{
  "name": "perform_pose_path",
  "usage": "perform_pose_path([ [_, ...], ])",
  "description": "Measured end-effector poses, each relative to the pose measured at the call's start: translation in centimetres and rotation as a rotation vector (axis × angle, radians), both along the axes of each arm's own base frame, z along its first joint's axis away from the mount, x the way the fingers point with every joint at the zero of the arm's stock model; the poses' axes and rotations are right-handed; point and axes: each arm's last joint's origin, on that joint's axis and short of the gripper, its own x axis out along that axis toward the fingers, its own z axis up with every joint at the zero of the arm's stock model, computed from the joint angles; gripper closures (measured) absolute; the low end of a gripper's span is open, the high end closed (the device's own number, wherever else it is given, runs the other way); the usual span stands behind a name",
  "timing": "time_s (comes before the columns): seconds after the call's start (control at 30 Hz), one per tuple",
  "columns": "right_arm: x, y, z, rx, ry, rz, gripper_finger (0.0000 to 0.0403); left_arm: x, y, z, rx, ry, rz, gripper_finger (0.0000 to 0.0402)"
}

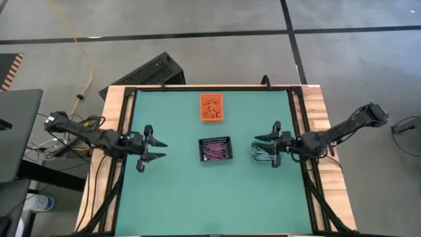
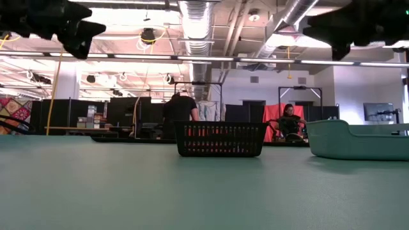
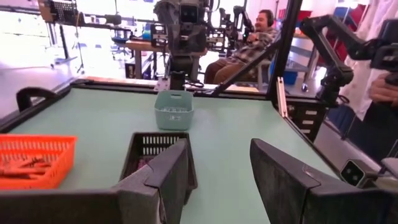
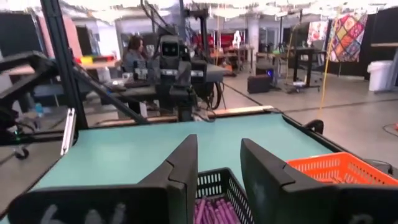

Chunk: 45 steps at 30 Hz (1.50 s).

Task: Sort crayons
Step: Return to Home Position

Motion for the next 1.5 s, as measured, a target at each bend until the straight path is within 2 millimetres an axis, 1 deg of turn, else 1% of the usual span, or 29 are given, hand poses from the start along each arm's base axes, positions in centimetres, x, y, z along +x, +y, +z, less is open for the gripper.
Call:
perform_pose_path([
  [0.1,-0.5,-0.1,-1.1,-0.002,-0.043,0.027,0.0287,-0.2,0.1,-0.7,-0.020,0.001,-0.004,0.0239],
  [0.27,-1.2,-0.6,-2.8,-0.048,-0.143,0.188,0.0287,-0.5,0.2,-2.0,-0.025,0.004,-0.002,0.0239],
  [0.33,-1.2,-1.1,-3.0,-0.045,-0.144,0.167,0.0287,-0.5,0.2,-2.4,-0.031,-0.009,-0.003,0.0239],
  [0.43,-1.2,-2.0,-3.3,-0.055,-0.108,0.115,0.0287,-0.6,0.2,-3.1,-0.044,-0.044,-0.002,0.0239],
  [0.53,-1.3,-2.9,-3.7,-0.028,-0.058,0.067,0.0287,-0.6,0.2,-3.7,-0.043,-0.042,-0.002,0.0239],
  [0.63,-1.6,-3.5,-4.1,-0.002,-0.011,0.079,0.0287,-0.6,0.2,-4.4,-0.040,-0.031,-0.002,0.0239],
  [0.77,-2.2,-4.0,-4.6,0.014,0.052,0.064,0.0287,-0.8,0.3,-4.3,-0.047,-0.046,-0.001,0.0239],
  [1.03,-3.5,-4.2,-5.0,-0.053,0.100,0.048,0.0287,-1.0,0.5,-4.1,-0.038,-0.074,0.052,0.0239],
  [1.13,-3.8,-4.1,-5.2,-0.114,0.122,0.060,0.0287,-1.0,0.6,-4.0,-0.023,-0.078,0.070,0.0239],
  [1.5,-4.2,-4.1,-4.8,-0.241,0.090,0.048,0.0287,-1.1,0.6,-3.7,-0.048,-0.108,0.093,0.0239],
])
